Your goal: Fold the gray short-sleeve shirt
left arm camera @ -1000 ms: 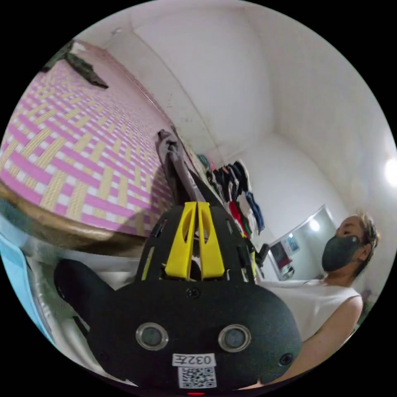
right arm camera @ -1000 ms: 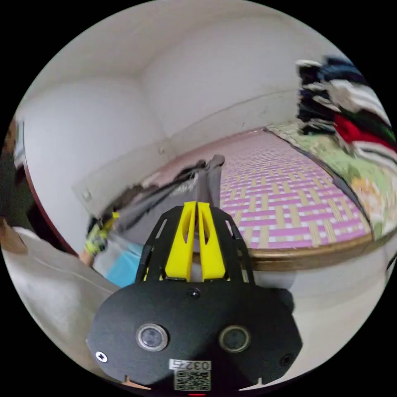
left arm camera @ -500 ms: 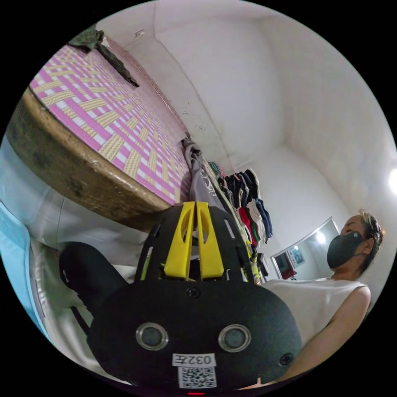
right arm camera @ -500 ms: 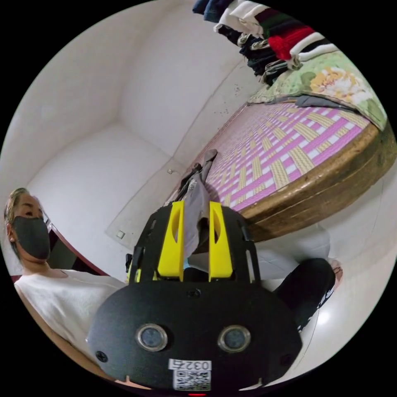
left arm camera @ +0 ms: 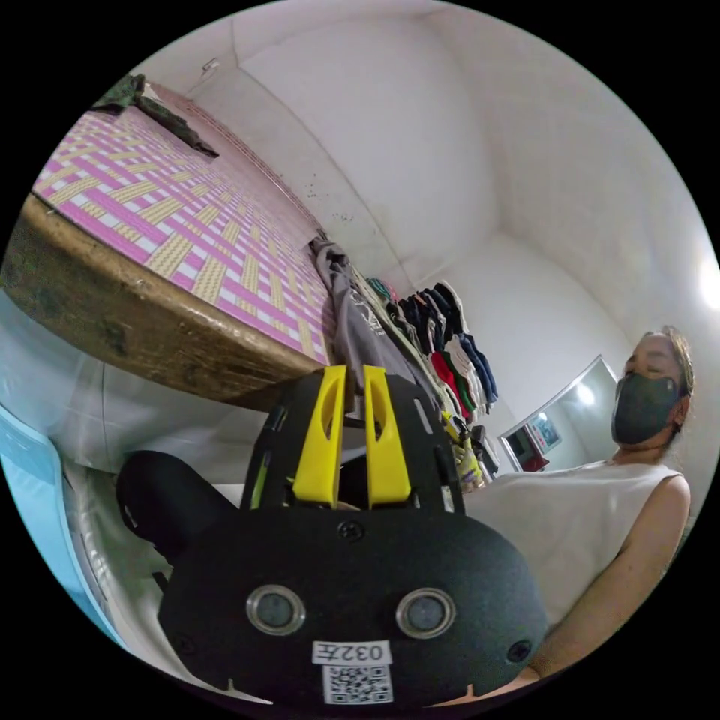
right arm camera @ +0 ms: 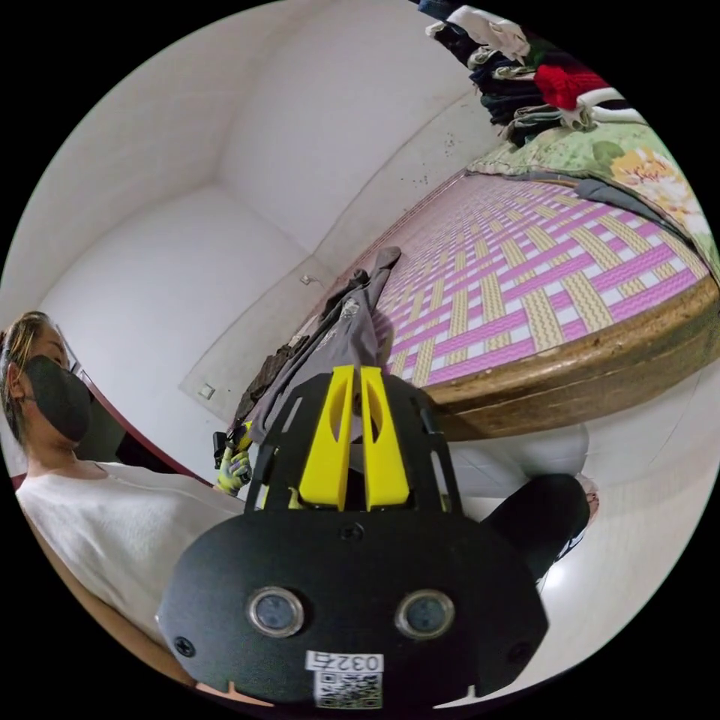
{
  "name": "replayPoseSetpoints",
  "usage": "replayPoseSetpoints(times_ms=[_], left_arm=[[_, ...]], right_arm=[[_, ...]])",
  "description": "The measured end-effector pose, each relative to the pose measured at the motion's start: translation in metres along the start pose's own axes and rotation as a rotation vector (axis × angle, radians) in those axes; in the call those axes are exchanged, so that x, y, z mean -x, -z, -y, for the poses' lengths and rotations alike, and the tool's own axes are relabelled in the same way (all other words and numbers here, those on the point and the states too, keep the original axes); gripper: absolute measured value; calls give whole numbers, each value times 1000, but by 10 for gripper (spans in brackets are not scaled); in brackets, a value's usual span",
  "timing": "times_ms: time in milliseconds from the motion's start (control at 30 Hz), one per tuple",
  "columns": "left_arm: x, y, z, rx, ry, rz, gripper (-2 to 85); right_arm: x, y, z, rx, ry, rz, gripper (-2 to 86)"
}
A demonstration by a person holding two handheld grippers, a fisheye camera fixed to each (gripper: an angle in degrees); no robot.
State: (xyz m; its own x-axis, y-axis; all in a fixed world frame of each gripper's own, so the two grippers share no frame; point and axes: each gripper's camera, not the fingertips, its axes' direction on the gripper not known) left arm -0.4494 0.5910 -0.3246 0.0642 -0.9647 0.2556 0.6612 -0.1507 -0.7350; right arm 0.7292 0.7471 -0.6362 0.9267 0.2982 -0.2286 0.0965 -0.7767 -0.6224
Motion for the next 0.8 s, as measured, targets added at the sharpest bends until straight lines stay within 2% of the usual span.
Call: replayPoseSetpoints(times_ms=[67, 133, 300, 467, 533, 700, 800], left_arm=[[-5, 13, -6, 18, -2, 44, -5], [-6, 27, -8, 17, -2, -19, -7], [-21, 79, 12, -118, -5, -392, -9], [-93, 148, 65, -345, -158, -826, -9], [-120, 173, 81, -413, -194, -887, -9], [-231, 227, 130, -495, -372, -873, -9], [-300, 257, 150, -587, -517, -845, -9]], right_arm=[[-6, 9, -2, -2, 16, 16, -7], [-10, 23, -1, -31, 31, 62, -9], [-2, 65, 18, -86, 130, 241, -10], [59, 145, 54, -250, 410, 497, -10], [85, 176, 62, -314, 507, 528, -10], [160, 239, 88, -424, 734, 598, -10], [204, 271, 104, -498, 838, 568, -10]])
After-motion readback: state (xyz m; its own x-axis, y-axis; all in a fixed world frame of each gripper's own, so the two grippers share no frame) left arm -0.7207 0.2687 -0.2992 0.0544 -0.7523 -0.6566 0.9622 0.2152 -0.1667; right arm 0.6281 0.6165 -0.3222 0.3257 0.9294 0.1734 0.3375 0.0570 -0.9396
